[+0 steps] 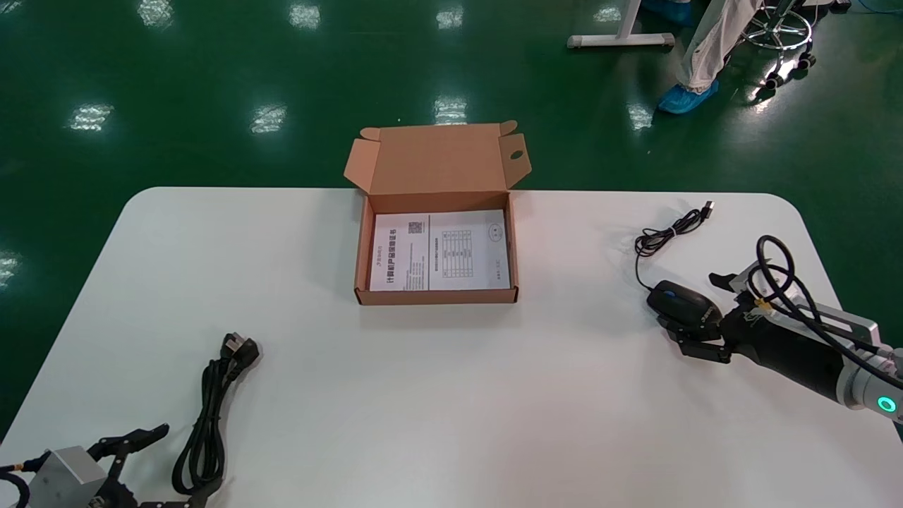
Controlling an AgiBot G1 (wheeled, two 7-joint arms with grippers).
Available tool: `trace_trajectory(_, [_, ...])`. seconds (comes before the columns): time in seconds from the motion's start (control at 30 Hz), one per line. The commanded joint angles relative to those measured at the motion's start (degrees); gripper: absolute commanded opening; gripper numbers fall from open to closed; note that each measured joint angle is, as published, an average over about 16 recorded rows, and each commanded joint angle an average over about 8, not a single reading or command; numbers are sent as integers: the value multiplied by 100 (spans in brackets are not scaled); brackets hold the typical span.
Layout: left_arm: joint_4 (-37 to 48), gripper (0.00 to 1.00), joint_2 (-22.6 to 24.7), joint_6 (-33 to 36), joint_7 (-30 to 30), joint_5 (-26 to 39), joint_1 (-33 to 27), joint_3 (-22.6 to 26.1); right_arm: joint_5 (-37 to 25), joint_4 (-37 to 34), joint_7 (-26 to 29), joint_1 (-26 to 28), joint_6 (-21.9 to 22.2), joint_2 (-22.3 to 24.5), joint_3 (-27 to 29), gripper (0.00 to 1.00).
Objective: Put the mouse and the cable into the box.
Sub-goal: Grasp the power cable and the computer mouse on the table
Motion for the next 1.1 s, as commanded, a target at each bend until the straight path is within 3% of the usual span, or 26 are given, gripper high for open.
trace_trajectory(0.03, [0,97,0,0,0,-1,0,0,-2,5,-4,2,6,3,1,26])
trace_trajectory(0.1, [1,93,-1,2,-1,-2,-1,1,-1,3,-17,0,0,1,1,7])
trace_trajectory(0.17, [2,85,-2,3,-1,-3,-1,2,0,0,-27,-1,-10,-1,0,0])
trace_trajectory(0.4, [5,24,-4,6,-1,-6,-2,5,7,-7,-52,-4,-27,-8,-2,0])
trace_trajectory(0.5, [5,6,-5,7,-1,-8,-2,6,10,-8,-57,-5,-32,-9,-3,0])
trace_trajectory(0.63, [5,0,-6,9,-1,-9,-2,7,16,-9,-63,-6,-36,-11,-4,0])
trace_trajectory(1.1, [5,0,-6,14,-1,-10,-2,8,32,-10,-75,-8,-43,-16,-6,0])
